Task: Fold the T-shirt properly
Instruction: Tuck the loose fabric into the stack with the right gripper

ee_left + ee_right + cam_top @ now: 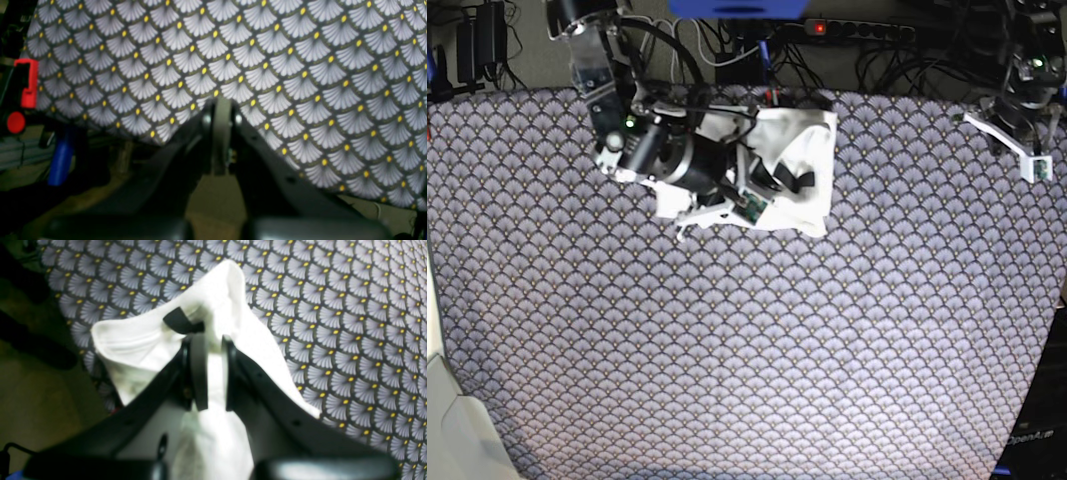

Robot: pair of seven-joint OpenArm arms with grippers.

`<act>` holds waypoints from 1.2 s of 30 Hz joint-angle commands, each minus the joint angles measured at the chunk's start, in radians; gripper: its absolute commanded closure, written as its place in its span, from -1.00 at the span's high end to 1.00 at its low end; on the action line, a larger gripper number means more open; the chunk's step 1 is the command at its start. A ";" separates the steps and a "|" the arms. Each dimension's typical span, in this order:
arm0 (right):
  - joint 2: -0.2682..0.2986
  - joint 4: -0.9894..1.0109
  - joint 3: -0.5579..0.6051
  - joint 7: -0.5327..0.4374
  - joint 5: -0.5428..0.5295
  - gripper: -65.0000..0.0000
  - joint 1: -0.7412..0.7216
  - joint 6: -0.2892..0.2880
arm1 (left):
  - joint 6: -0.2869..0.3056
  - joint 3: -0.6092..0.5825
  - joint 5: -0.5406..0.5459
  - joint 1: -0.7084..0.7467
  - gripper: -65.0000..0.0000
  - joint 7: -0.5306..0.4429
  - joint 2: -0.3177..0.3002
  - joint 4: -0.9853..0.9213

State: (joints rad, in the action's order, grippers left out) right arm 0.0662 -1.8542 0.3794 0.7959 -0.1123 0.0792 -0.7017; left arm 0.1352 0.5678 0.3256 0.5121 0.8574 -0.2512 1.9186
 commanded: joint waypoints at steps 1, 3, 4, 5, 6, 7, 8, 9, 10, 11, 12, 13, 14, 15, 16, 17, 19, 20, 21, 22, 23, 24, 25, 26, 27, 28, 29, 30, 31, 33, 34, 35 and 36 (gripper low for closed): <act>-0.006 -0.017 -0.003 -0.026 -0.014 -0.82 -0.003 0.004 | -0.001 0.007 0.002 -0.008 -0.99 -0.022 -0.012 0.017; -0.007 -0.008 0.002 -0.028 -0.014 -0.82 0.000 0.004 | -0.001 0.007 0.002 -0.010 -0.99 -0.022 -0.012 0.014; -0.009 0.004 0.003 -0.028 -0.016 -0.82 0.000 0.004 | -0.001 0.007 0.002 -0.010 -0.99 -0.022 -0.012 0.012; -0.013 0.018 0.003 -0.030 -0.016 -0.82 0.000 0.004 | -0.001 0.007 0.002 -0.010 -0.99 -0.022 -0.012 0.012; -0.026 0.032 0.003 -0.031 -0.016 -0.82 0.000 0.004 | -0.001 0.007 0.002 -0.010 -0.99 -0.022 -0.012 0.012; -0.038 0.046 0.003 -0.031 -0.016 -0.82 0.000 0.004 | -0.001 0.007 0.002 -0.010 -0.99 -0.022 -0.012 0.011; -0.049 0.057 0.005 -0.031 -0.016 -0.82 -0.002 0.004 | -0.001 0.007 0.002 -0.010 -0.99 -0.022 -0.012 0.009; -0.056 0.066 0.005 -0.031 -0.016 -0.82 -0.002 0.004 | -0.001 0.007 0.002 -0.008 -0.99 -0.022 -0.012 0.008; -0.067 0.080 0.010 -0.031 -0.016 -0.82 -0.002 0.004 | -0.001 0.007 0.002 -0.007 -0.99 -0.022 -0.012 0.009; -0.075 0.097 0.022 -0.033 -0.016 -0.82 -0.002 0.004 | -0.001 0.007 0.002 -0.005 -0.99 -0.022 -0.012 0.009; -0.078 0.117 0.039 -0.042 -0.016 -0.82 -0.002 0.004 | -0.001 0.008 0.002 -0.003 -0.99 -0.022 -0.012 0.009; -0.078 0.138 0.056 -0.063 -0.016 -0.82 -0.002 0.004 | -0.001 0.010 0.002 -0.003 -0.99 -0.022 -0.012 0.009; -0.079 0.161 0.074 -0.088 -0.016 -0.82 0.000 0.004 | -0.001 0.011 0.002 -0.003 -0.99 -0.022 -0.012 0.009; -0.079 0.189 0.091 -0.108 -0.016 -0.82 0.000 0.004 | -0.001 0.011 0.002 -0.003 -0.99 -0.022 -0.012 0.009; -0.079 0.212 0.102 -0.119 -0.016 -0.82 0.000 0.004 | -0.001 0.011 0.002 -0.003 -0.99 -0.022 -0.012 0.009; -0.079 0.235 0.111 -0.128 -0.016 -0.82 0.001 0.004 | -0.001 0.011 0.002 -0.003 -0.99 -0.022 -0.012 0.009; -0.079 0.262 0.117 -0.132 -0.016 -0.82 0.017 0.004 | -0.001 0.011 0.002 -0.003 -0.99 -0.023 -0.012 0.008; -0.079 0.265 0.117 -0.137 -0.016 -0.82 0.026 0.004 | -0.001 0.011 0.002 -0.003 -0.99 -0.025 -0.012 0.008; -0.078 0.265 0.119 -0.146 -0.016 -0.82 0.034 0.004 | -0.001 0.011 0.002 -0.005 -0.99 -0.025 -0.012 0.006; -0.076 0.265 0.119 -0.152 -0.016 -0.82 0.041 0.004 | -0.001 0.010 0.002 -0.007 -0.99 -0.027 -0.012 0.006; -0.076 0.265 0.119 -0.152 -0.016 -0.82 0.044 0.004 | -0.001 0.008 0.002 -0.008 -0.99 -0.027 -0.012 0.006; -0.076 0.265 0.119 -0.151 -0.016 -0.82 0.047 0.004 | -0.001 0.008 0.002 -0.010 -0.99 -0.027 -0.012 0.006; -0.075 0.265 0.120 -0.151 -0.016 -0.82 0.049 0.004 | -0.001 0.008 0.002 -0.010 -0.99 -0.027 -0.012 0.006; -0.075 0.265 0.120 -0.149 -0.016 -0.82 0.050 0.004 | -0.001 0.007 0.002 -0.010 -0.99 -0.027 -0.012 0.006; -0.073 0.265 0.120 -0.149 -0.016 -0.82 0.054 0.004 | -0.001 0.007 0.002 -0.011 -0.99 -0.027 -0.012 0.006; -0.067 0.265 0.120 -0.151 -0.014 -0.82 0.060 0.004 | -0.001 0.007 0.002 -0.011 -0.99 -0.028 -0.012 0.006; -0.062 0.265 0.120 -0.151 -0.014 -0.82 0.063 0.004 | -0.001 0.007 0.002 -0.011 -0.99 -0.028 -0.012 0.006; -0.061 0.265 0.122 -0.151 -0.014 -0.82 0.063 0.004 | -0.001 0.007 0.002 -0.011 -0.99 -0.028 -0.012 0.006; -0.059 0.265 0.122 -0.149 -0.014 -0.82 0.063 0.004 | -0.001 0.007 0.002 -0.011 -0.99 -0.028 -0.012 0.006; -0.050 0.264 0.143 -0.148 -0.014 -0.82 0.063 0.004 | -0.001 0.007 0.002 -0.011 -0.99 -0.028 -0.012 0.006; -0.038 0.256 0.161 -0.146 -0.016 -0.82 0.063 0.004 | -0.001 0.007 0.002 -0.011 -0.99 -0.028 -0.012 0.006; -0.030 0.233 0.183 -0.146 -0.016 -0.82 0.064 0.004 | -0.001 0.007 0.002 -0.011 -0.99 -0.028 -0.012 0.006; -0.027 0.196 0.201 -0.143 -0.016 -0.82 0.069 0.004 | -0.001 0.007 0.002 -0.011 -0.99 -0.028 -0.012 0.006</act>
State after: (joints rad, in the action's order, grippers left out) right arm 0.0509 -1.6299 0.5781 0.6857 -0.1040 0.1547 -0.6907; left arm 0.1356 0.5686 0.3260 0.5003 0.8486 -0.2516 1.9118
